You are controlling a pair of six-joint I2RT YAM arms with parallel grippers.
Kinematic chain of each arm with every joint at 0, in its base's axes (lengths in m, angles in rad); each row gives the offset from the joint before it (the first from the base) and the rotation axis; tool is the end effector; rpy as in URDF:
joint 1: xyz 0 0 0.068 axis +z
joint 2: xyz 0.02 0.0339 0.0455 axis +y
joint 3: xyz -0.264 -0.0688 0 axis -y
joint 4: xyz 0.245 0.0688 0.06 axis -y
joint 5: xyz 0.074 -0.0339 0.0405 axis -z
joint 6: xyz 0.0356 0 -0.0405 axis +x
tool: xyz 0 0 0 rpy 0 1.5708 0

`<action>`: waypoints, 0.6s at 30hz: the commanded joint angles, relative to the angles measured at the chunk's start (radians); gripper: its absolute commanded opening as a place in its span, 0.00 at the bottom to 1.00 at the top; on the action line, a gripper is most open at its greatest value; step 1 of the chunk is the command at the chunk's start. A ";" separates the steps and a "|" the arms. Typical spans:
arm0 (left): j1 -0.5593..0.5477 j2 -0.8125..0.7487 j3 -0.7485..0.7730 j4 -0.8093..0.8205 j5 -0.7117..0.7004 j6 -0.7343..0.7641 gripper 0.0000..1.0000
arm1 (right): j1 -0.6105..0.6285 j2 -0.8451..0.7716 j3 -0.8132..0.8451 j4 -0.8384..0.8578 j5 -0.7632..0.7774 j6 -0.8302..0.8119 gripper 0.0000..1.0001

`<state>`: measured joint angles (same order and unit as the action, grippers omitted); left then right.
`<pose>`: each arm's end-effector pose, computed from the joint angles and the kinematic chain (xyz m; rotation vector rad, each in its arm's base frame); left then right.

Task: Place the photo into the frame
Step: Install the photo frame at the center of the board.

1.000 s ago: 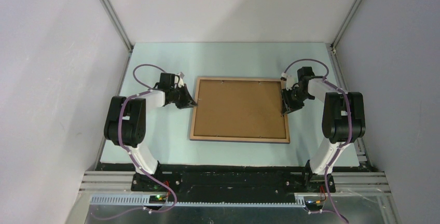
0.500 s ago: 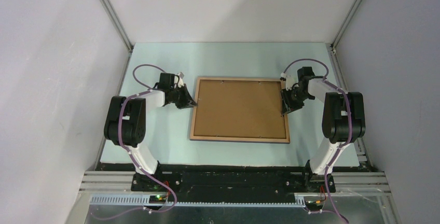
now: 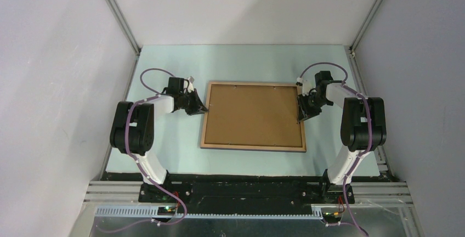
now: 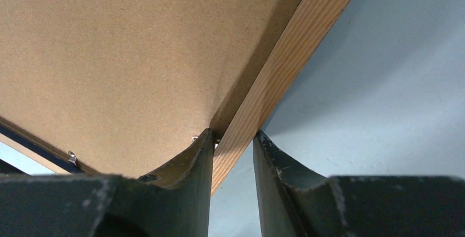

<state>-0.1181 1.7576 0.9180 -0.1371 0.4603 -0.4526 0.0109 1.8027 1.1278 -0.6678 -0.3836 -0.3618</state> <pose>0.3324 -0.0554 0.1429 -0.2476 2.5805 -0.8041 0.3335 0.0170 0.1600 -0.5826 2.7526 0.4816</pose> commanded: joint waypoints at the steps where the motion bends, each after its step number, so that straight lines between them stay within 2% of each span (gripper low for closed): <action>1: 0.007 0.046 -0.032 -0.077 0.002 -0.029 0.00 | -0.002 0.013 0.003 -0.064 -0.001 -0.037 0.35; 5: 0.007 0.048 -0.031 -0.077 0.003 -0.030 0.00 | -0.036 0.012 0.020 -0.071 -0.024 -0.013 0.45; 9: 0.007 0.049 -0.031 -0.077 0.004 -0.031 0.00 | -0.043 0.022 0.042 -0.072 -0.050 0.017 0.50; 18: 0.008 0.050 -0.028 -0.076 0.010 -0.032 0.00 | -0.037 0.070 0.088 -0.079 -0.084 0.076 0.51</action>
<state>-0.1143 1.7618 0.9180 -0.1341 0.4755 -0.4530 -0.0311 1.8423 1.1782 -0.7364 -0.4408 -0.3145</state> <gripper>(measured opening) 0.049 0.507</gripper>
